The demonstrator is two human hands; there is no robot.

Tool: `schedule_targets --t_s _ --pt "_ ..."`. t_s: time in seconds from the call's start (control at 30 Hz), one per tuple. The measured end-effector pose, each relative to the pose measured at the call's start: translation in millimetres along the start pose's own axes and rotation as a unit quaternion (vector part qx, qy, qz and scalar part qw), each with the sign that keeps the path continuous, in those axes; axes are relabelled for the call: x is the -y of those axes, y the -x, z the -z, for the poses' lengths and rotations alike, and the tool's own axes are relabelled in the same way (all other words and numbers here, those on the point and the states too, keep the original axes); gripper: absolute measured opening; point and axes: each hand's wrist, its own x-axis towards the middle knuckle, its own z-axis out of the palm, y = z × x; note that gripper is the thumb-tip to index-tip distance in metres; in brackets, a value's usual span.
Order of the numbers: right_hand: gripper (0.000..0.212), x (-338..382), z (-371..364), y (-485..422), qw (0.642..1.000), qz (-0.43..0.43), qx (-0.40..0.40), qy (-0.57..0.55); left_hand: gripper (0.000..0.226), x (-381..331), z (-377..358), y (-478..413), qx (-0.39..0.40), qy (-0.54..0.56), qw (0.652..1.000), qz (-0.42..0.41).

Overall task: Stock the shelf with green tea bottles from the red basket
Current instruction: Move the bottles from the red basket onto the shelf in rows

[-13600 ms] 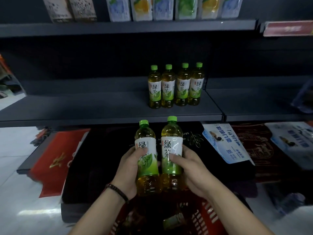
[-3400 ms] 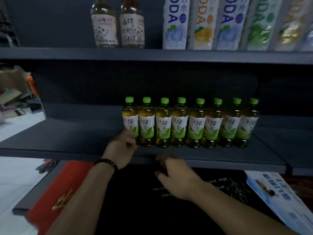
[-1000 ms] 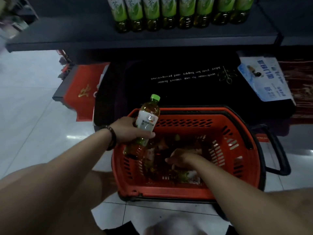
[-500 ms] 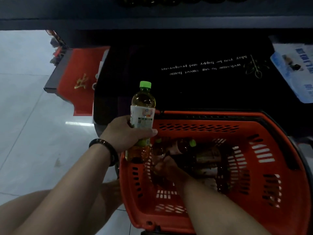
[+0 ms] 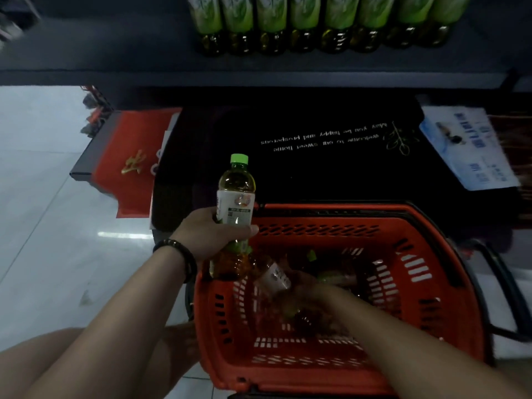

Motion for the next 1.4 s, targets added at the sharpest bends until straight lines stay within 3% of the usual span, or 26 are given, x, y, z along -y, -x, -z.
schedule_targets --t_s 0.1,0.17,0.33,0.47,0.53,0.63,0.7,0.83,0.9,0.97,1.1,1.17,1.3,1.4 --pt "0.017 29 25 49 0.995 0.040 -0.085 0.046 0.060 -14 -6 14 0.001 0.041 0.999 -0.010" --pt "0.013 51 42 87 0.986 0.089 -0.113 0.086 0.060 -26 -14 24 0.001 0.067 0.998 -0.022" --pt "0.055 86 80 154 0.973 0.157 -0.170 0.013 0.045 -64 -39 53 0.078 0.061 0.994 -0.038" --pt "0.044 102 96 185 0.954 0.228 -0.193 -0.036 0.039 -93 -55 65 0.113 0.056 0.990 -0.063" --pt "0.051 103 103 185 0.940 0.241 -0.235 -0.056 0.040 -102 -60 65 0.113 0.044 0.989 -0.079" --pt "0.073 107 111 179 0.922 0.226 -0.300 -0.099 0.037 -105 -66 59 0.063 0.029 0.991 -0.114" --pt "0.065 110 114 176 0.911 0.225 -0.322 -0.125 0.037 -108 -70 55 0.036 0.012 0.991 -0.132" --pt "0.049 114 118 172 0.906 0.240 -0.313 -0.152 0.061 -121 -81 44 0.067 0.070 0.986 -0.139" --pt "0.026 117 118 172 0.906 0.258 -0.301 -0.149 0.059 -126 -91 39 0.081 0.134 0.978 -0.134" --pt "0.017 119 119 169 0.906 0.267 -0.293 -0.149 0.051 -130 -100 36 0.079 0.178 0.972 -0.133" --pt "0.035 125 121 161 0.906 0.267 -0.277 -0.175 0.068 -134 -111 28 0.067 0.305 0.947 -0.078" --pt "0.043 128 122 156 0.904 0.261 -0.279 -0.190 0.061 -134 -115 24 0.056 0.355 0.931 -0.070" --pt "0.045 130 125 154 0.903 0.266 -0.264 -0.213 0.043 -130 -117 18 0.039 0.315 0.941 -0.113" --pt "0.045 129 128 154 0.897 0.278 -0.245 -0.239 0.055 -129 -117 19 0.041 0.277 0.948 -0.152"
